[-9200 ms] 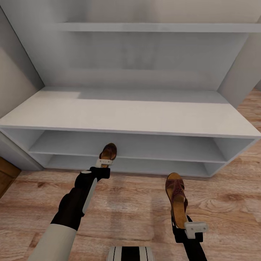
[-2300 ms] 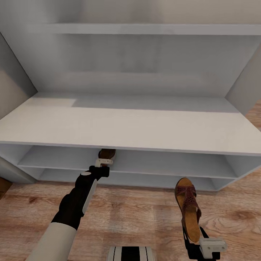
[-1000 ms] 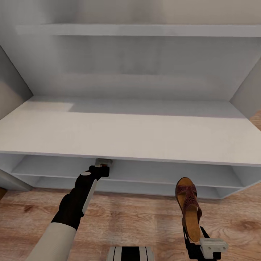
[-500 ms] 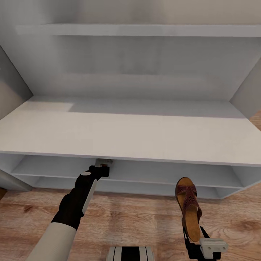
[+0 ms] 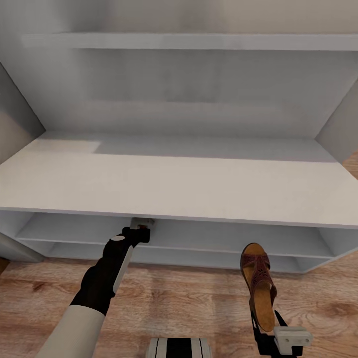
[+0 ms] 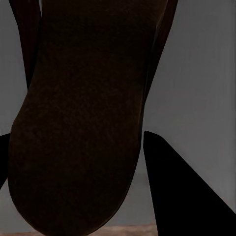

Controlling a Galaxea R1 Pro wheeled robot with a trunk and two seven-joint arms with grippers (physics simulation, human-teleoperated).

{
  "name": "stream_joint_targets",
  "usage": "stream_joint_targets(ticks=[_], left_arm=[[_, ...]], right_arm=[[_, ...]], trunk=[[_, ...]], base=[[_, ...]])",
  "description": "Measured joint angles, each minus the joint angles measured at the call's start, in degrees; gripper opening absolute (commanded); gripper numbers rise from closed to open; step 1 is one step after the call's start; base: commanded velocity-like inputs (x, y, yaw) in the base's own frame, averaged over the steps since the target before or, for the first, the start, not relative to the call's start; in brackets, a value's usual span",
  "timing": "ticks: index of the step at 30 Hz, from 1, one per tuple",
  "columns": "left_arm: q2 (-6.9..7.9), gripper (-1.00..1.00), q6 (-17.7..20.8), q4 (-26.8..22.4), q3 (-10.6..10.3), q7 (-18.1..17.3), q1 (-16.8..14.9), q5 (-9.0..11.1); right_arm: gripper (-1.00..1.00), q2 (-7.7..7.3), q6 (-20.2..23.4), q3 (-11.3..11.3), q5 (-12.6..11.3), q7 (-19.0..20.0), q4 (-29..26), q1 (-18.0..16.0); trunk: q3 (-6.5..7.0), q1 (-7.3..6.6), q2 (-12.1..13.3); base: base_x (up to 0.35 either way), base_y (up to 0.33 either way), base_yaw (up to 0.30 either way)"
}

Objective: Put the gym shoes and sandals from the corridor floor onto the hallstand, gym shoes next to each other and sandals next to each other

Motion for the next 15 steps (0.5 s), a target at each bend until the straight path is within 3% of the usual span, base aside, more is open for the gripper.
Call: stream_joint_targets(ticks=[15], left_arm=[[-0.04, -1.00, 0.00, 0.00, 0.01, 0.00, 0.04, -0.06]], right_arm=[[-1.00, 0.00, 0.00, 0.00, 0.00, 0.04, 0.00, 0.00]], trunk=[[0.00, 0.00, 0.00]], base=[[0.068, 0.000, 0.000]])
